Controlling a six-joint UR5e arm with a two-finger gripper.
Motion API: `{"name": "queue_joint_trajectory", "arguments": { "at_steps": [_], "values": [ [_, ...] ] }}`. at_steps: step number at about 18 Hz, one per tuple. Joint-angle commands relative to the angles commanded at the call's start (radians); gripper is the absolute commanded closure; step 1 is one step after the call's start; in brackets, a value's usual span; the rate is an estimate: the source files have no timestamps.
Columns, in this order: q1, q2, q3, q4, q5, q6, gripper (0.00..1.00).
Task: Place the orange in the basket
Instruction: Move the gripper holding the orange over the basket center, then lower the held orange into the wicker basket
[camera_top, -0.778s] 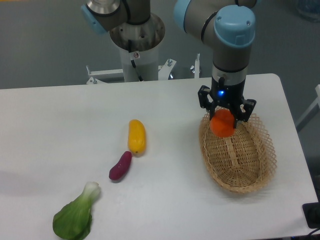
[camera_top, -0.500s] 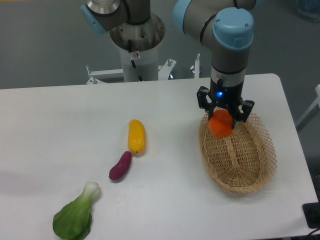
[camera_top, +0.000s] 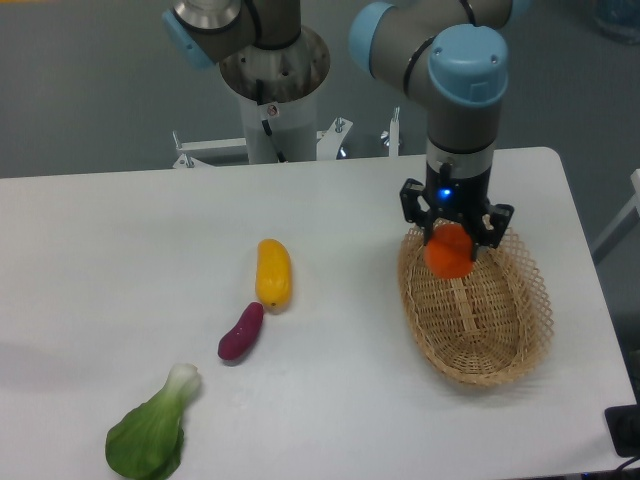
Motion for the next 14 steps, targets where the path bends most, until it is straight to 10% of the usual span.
{"name": "queue_joint_trajectory", "arguments": {
  "at_steps": [14],
  "values": [
    [0.031,-0.176,-0.041,0.143,0.002,-0.233,0.39]
  ]
}}
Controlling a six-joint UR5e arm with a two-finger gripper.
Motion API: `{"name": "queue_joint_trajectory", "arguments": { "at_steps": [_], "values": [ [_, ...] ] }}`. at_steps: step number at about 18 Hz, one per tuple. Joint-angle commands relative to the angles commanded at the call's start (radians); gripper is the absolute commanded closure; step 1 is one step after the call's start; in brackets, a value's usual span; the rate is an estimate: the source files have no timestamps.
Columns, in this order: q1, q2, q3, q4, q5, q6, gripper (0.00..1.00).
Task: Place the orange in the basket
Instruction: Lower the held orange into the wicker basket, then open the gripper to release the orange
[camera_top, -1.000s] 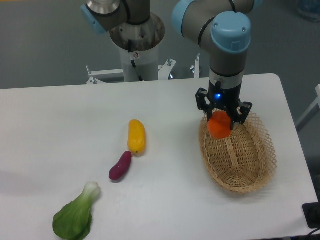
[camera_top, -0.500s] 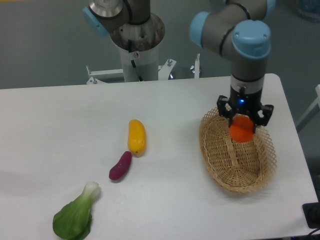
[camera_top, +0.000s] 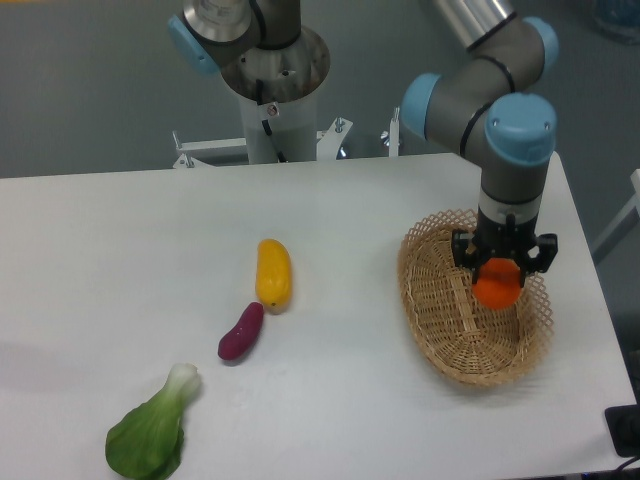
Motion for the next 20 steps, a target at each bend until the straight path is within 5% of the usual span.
{"name": "queue_joint_trajectory", "arguments": {
  "at_steps": [12,17,20],
  "values": [
    [-0.006,-0.028,-0.018,0.005,0.006,0.011,0.35],
    [-0.006,-0.026,-0.017,0.006,0.006,0.009,0.21],
    [-0.006,-0.014,-0.009,0.003,0.005,0.011,0.00]
  ]
}}
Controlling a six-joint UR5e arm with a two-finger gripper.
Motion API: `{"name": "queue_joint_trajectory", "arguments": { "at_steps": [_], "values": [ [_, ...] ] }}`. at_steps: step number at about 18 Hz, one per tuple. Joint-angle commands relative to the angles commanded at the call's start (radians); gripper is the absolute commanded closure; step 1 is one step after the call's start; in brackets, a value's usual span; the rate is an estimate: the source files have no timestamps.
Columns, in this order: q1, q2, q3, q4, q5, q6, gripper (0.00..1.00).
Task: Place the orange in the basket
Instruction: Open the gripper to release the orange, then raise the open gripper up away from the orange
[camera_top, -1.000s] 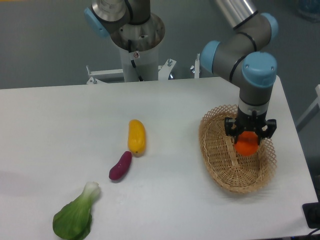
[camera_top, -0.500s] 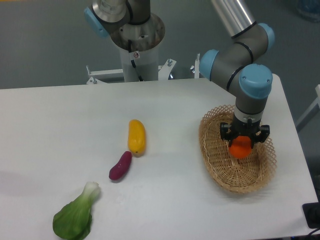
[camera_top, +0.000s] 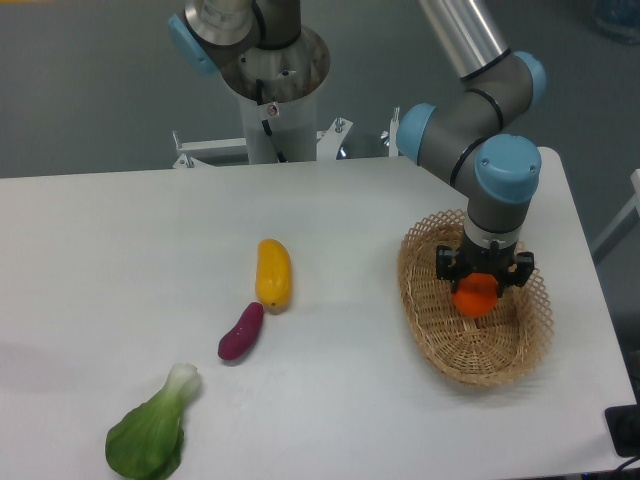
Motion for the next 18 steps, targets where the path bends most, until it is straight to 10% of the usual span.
{"name": "queue_joint_trajectory", "arguments": {
  "at_steps": [9,18],
  "values": [
    [0.012,0.057,0.086,-0.023,-0.011,0.053,0.00],
    [0.101,0.106,0.123,-0.199,-0.025,0.440,0.00]
  ]
}}
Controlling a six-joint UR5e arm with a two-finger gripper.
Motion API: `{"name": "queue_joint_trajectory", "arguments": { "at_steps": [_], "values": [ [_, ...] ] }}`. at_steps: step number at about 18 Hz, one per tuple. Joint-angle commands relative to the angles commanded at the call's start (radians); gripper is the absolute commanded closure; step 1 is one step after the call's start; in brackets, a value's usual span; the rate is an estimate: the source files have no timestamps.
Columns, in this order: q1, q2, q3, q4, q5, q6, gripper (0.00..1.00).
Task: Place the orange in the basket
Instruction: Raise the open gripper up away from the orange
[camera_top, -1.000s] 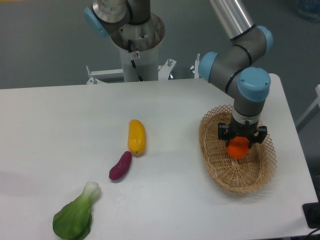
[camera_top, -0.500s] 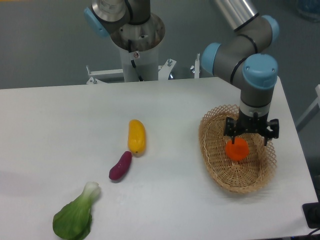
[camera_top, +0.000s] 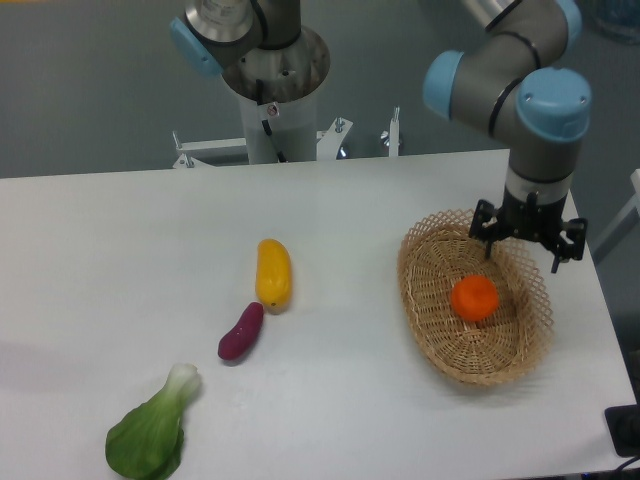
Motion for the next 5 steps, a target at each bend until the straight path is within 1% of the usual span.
{"name": "queue_joint_trajectory", "arguments": {
  "at_steps": [5],
  "values": [
    [0.005,0.011,-0.012,0.002,0.000,0.017,0.00]
  ]
}}
